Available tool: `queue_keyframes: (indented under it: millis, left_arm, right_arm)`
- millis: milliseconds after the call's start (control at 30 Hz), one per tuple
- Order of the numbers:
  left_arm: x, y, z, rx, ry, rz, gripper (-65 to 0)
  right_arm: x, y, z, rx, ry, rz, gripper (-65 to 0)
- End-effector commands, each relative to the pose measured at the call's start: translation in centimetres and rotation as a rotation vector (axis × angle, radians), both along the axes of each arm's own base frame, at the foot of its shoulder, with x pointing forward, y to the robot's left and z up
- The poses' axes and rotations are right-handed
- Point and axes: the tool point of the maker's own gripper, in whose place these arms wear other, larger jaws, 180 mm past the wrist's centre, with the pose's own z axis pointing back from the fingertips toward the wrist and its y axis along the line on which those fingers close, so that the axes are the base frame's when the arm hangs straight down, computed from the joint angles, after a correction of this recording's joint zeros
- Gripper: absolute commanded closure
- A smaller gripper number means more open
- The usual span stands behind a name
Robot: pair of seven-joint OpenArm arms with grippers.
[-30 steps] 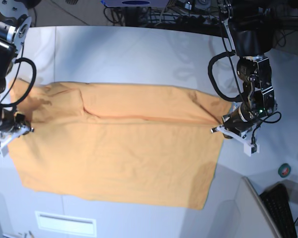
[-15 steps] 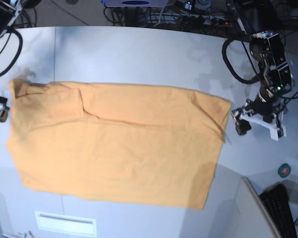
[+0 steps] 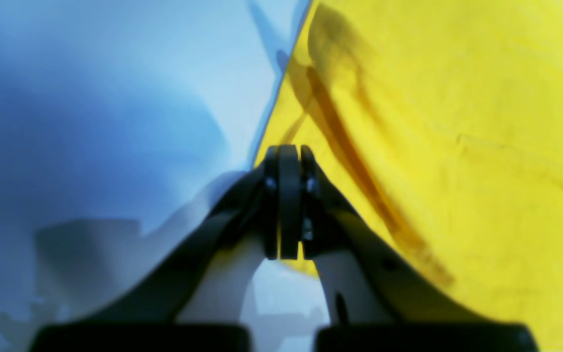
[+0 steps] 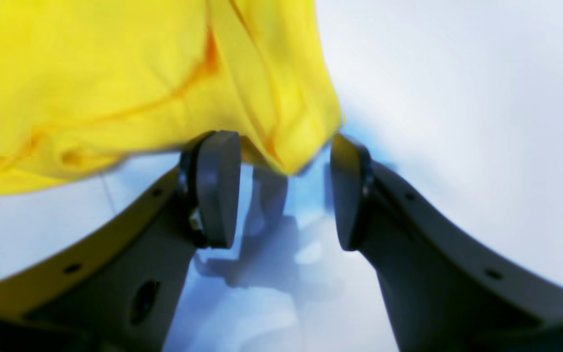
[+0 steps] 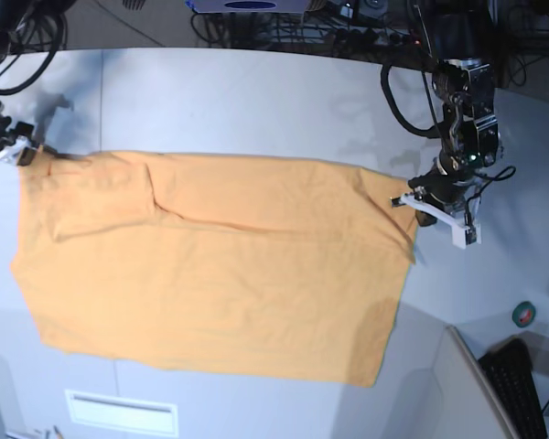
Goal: Layout the t-shirt on the table in an organized manner, then fold the t-shirt properly
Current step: 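Release the shirt edge and reposition both grippers along it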
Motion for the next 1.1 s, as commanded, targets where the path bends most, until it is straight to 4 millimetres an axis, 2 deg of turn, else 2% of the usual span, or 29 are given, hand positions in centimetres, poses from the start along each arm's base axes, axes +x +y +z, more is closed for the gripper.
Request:
queue_keyframes:
  millis: [0,100,200,400,467,567,600,733,900,1000,1067]
  left_arm:
    - [1.3,0.5,1.1,0.011,-0.046,0.008,0.0]
    - [1.7,0.8,0.3,0.001,-0.024,0.018,0.0]
    - [1.7,1.0,-0.6,-0.010,0.002,0.027,0.0]
    - [-0.6,2.0,-3.9,-0.024,0.097,0.057,0.0]
    - [-0.9,2.2,-4.4,-0.015,0.075,0.068,0.0]
    - [-1.3,2.6,-5.1,-0.011,0.060,0.086,0.0]
    - [-1.3,2.5,-5.4,-0.014,0.067,0.089,0.0]
    - [-1.9,3.7,-5.8,0.002,0.091,0.095,0.0]
    - [-1.9,4.8,-5.5,0.022,0.089,0.097,0.0]
    - [-1.9,4.8,-5.4,0.023,0.088,0.097,0.0]
    - [-1.9,4.9,-5.4,0.025,0.088,0.097,0.0]
  right_arm:
    - [1.6,-0.3,1.6,-0.028,-0.057,0.029,-28.7]
    - [1.5,1.0,1.4,-0.030,-0.047,0.077,-28.7]
    - [1.7,1.3,0.6,-0.009,-0.034,0.075,-28.7]
    - [1.5,1.0,-0.6,0.008,-0.040,0.051,-26.9]
    - [1.4,1.0,-0.9,0.012,-0.033,0.047,-19.7]
    - [1.2,0.4,-1.0,0.005,-0.021,0.047,-2.9]
    - [1.2,0.3,-1.1,0.006,-0.019,0.046,0.0]
    - [1.1,-0.3,-0.9,-0.005,-0.013,0.044,0.0]
    - [1.1,-1.3,-0.5,-0.028,-0.006,0.051,0.0]
    - [1.0,-2.2,-0.2,-0.050,0.001,0.059,0.0]
    - [0.7,-1.5,-0.9,-0.043,0.039,0.093,0.0]
